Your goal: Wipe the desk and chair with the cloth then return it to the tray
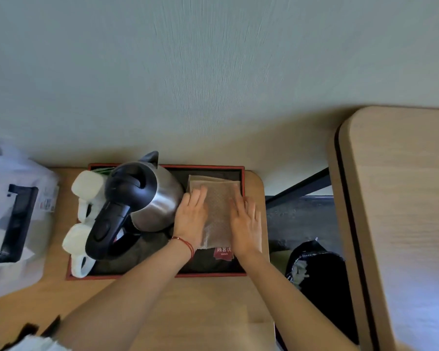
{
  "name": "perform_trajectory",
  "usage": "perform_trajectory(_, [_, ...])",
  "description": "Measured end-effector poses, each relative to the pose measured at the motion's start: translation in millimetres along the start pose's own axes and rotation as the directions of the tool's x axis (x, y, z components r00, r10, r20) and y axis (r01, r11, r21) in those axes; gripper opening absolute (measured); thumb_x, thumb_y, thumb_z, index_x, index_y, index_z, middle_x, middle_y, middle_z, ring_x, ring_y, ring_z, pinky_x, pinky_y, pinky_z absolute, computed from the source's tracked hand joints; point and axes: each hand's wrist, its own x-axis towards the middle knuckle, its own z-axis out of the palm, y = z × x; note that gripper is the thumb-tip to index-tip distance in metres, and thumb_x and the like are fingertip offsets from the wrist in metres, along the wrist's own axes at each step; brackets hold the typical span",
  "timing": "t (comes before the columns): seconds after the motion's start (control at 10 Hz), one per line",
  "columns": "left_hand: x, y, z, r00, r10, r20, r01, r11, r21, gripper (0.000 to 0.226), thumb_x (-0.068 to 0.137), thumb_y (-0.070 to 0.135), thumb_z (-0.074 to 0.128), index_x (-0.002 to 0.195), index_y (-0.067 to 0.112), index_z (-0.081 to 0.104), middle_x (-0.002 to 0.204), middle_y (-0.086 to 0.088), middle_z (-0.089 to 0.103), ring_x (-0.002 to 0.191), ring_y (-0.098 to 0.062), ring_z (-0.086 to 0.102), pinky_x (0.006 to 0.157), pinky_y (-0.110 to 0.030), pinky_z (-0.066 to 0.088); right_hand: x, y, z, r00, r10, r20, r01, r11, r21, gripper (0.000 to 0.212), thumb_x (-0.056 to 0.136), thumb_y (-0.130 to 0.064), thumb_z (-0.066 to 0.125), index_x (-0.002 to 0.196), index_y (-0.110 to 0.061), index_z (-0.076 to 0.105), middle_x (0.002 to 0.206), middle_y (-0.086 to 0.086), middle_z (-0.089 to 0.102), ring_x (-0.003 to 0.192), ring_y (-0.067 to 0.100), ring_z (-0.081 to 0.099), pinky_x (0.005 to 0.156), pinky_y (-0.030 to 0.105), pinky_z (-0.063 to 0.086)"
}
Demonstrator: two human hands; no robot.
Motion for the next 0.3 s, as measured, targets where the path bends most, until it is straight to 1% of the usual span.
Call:
perform_trajectory(0.1, [10.4,-3.6,-2.4,0.994,0.009,0.105,-0.018,0.996,0.089,0.041,0.094,0.023,0.037,0.13,0.004,0.048,0.14,-0.012,0.043,0.135,-0.028,0.024,0.11,-0.033,0.022,4.7,4.7,-8.7,0.993,-0.027,0.118,0.044,0.988,-0.149,0.065,0.085,-0.001,0.059,0.143,-0.004,0.03,0.157,0.011,0.018,0.138,0.032,0.023,0.117,0.045,0.018])
perform_trajectory(0.2, [12.3,-3.8,-20.1,0.986,0.053,0.16,-0.059,0.998,0.033,0.031,0.091,0.026,0.047,0.115,0.013,0.061,0.126,-0.007,0.058,0.131,-0.029,0.028,0.107,-0.036,0.026,10.6,-1.8,-24.7,0.992,-0.028,0.127,0.05,0.984,-0.169,0.058,0.083,-0.003,0.062,0.137,-0.004,0.04,0.152,0.011,0.03,0.132,0.032,0.03,0.112,0.043,0.023])
perform_trajectory(0.3, [-5.3,-9.7,-45.1,0.993,0.042,0.115,-0.006,0.953,-0.302,0.022,0.086,0.027,0.055,0.101,0.014,0.066,0.111,-0.008,0.064,0.12,-0.028,0.042,0.096,-0.038,0.036,-1.7,-9.9,-50.8,0.977,0.091,0.191,-0.115,0.986,0.121,0.036,0.087,0.008,0.052,0.12,-0.004,0.058,0.128,0.011,0.057,0.119,0.029,0.049,0.1,0.038,0.043])
